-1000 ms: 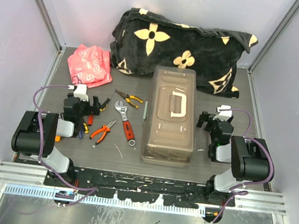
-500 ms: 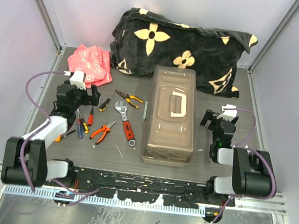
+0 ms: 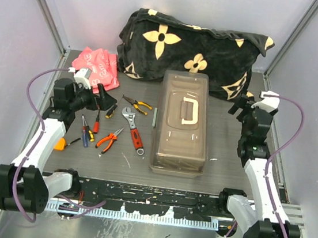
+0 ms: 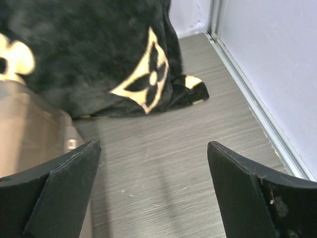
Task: Pack the tool kit
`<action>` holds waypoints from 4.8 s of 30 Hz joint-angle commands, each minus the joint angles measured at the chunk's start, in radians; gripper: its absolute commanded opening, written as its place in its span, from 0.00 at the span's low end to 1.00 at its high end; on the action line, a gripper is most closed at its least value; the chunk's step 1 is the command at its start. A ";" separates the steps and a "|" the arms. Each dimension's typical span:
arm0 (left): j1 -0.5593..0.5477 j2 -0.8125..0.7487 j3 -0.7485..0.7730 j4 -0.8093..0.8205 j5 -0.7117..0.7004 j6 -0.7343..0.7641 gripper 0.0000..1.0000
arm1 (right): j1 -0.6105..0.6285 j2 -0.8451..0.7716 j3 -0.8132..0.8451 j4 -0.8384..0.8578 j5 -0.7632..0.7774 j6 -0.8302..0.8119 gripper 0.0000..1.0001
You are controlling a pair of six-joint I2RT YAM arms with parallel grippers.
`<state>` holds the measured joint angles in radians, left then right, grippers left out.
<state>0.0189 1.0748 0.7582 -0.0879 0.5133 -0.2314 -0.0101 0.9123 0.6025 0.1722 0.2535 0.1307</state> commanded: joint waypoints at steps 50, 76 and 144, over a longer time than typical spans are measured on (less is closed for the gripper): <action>-0.348 0.722 0.101 0.888 0.368 -0.920 0.90 | 0.672 0.420 0.738 -0.836 0.003 0.138 0.75; -0.392 0.869 -0.085 1.398 0.351 -1.205 0.83 | 0.677 0.434 0.698 -0.832 0.030 0.147 0.71; -0.475 0.518 -0.060 0.603 0.422 -0.845 0.00 | 0.676 0.387 0.601 -0.854 0.030 0.138 0.70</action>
<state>-0.4461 1.6714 0.6449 0.7113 0.9363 -1.2163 0.6666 1.3056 1.2377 -0.6155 0.2905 0.2466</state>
